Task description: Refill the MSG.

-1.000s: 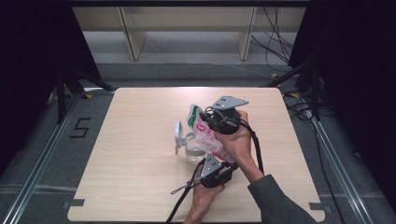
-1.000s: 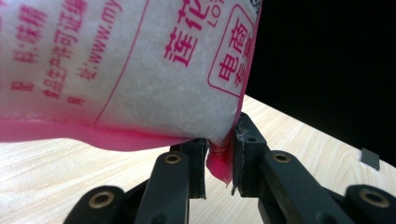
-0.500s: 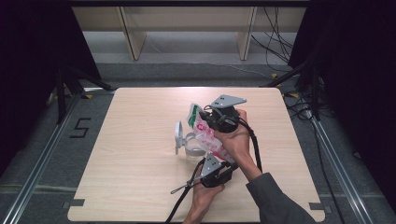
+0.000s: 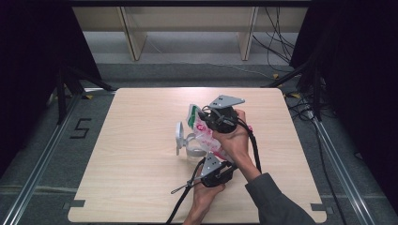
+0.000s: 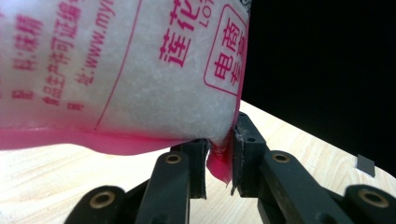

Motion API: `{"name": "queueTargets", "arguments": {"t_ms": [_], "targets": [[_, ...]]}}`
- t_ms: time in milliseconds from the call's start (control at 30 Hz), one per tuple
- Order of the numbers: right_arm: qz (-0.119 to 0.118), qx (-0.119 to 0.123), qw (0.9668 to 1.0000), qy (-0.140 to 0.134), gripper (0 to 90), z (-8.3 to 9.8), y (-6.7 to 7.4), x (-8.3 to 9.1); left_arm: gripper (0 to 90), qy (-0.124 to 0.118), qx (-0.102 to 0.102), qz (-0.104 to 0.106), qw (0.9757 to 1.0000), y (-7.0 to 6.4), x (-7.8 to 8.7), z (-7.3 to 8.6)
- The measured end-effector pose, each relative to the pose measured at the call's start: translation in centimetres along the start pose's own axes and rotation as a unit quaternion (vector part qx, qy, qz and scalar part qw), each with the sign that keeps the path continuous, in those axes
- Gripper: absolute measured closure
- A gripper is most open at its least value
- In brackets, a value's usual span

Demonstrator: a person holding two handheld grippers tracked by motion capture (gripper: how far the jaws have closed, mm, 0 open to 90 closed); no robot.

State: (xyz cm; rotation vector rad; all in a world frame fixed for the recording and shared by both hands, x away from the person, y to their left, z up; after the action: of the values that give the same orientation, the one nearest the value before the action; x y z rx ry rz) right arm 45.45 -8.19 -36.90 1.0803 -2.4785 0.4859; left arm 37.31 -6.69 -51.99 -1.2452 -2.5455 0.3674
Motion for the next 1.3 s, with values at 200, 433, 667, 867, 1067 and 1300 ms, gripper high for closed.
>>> {"name": "queueTargets", "arguments": {"t_ms": [200,433,667,867,1067,1300], "targets": [[-0.002,-0.004,0.9999,0.009,90.0,0.06,0.05,0.02,77.3,0.004,0.001,-0.002,1.0,0.02,0.09,-0.03],[-0.002,-0.011,0.9999,0.002,90.0,-0.01,0.12,0.08,77.4,0.004,-0.004,0.001,1.0,-0.04,0.15,-0.15],[-0.003,0.002,1.0,-0.005,90.0,-0.04,0.02,0.02,77.4,0.002,0.0,0.001,1.0,-0.16,0.12,-0.19],[0.001,-0.005,1.0,-0.003,90.0,0.04,0.18,-0.11,77.4,0.001,0.002,0.005,1.0,-0.19,0.04,-0.17],[0.001,0.0,1.0,0.004,90.0,0.09,0.13,-0.19,77.4,0.003,0.001,0.003,1.0,-0.25,0.06,-0.18],[0.001,0.002,0.9999,0.013,90.0,0.17,0.37,-0.33,77.4,-0.002,-0.001,0.008,1.0,-0.27,0.03,-0.28]]}}
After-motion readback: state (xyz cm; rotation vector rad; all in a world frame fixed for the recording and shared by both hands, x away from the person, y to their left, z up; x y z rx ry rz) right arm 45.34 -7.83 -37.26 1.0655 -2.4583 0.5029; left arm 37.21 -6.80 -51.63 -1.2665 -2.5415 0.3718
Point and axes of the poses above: each handheld gripper's, and its own axes: x roughly backward along the jaws, z roughly out of its underside, y roughly to its left, the point moved 4 cm from there along -x, roughly forward along the jaws, and after that the axes turned 6 degrees about x, right-handed, at the moved point
